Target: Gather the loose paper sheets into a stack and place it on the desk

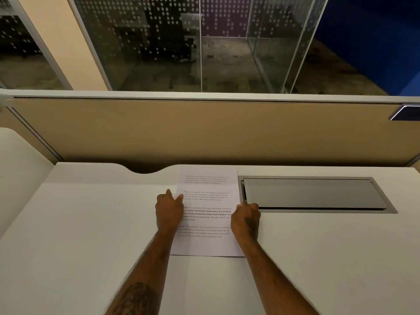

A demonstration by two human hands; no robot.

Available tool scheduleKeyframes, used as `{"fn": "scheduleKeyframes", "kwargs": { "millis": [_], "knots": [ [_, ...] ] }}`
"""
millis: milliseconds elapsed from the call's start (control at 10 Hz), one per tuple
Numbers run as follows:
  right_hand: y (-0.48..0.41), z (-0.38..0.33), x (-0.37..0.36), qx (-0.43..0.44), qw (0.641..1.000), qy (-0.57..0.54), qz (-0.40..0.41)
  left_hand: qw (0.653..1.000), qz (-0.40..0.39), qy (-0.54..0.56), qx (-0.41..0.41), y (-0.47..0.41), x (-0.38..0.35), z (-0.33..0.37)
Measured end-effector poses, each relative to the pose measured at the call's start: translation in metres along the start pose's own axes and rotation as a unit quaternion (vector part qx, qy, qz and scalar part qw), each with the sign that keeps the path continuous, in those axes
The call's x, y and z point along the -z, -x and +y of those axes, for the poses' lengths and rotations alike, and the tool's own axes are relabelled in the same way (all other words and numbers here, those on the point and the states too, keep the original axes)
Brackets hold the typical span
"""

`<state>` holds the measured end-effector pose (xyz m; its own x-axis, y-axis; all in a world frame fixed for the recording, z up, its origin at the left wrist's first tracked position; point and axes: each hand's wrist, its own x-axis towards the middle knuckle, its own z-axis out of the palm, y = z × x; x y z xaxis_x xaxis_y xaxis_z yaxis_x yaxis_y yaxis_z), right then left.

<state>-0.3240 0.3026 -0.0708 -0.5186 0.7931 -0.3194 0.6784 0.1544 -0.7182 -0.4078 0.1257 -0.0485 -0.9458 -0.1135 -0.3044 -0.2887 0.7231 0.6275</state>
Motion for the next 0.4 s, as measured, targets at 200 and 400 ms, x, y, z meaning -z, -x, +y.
{"fn": "scheduleKeyframes", "kwargs": {
  "millis": [200, 400],
  "knots": [
    [0.037, 0.014, 0.046, 0.097, 0.993, 0.069, -0.006, 0.998, 0.009, 0.031, -0.049, 0.059, 0.021, -0.015],
    [0.094, 0.06, 0.109, 0.262, 0.931, 0.254, -0.022, 0.978, 0.011, -0.045, -0.204, 0.153, 0.029, -0.033]
  ]
}}
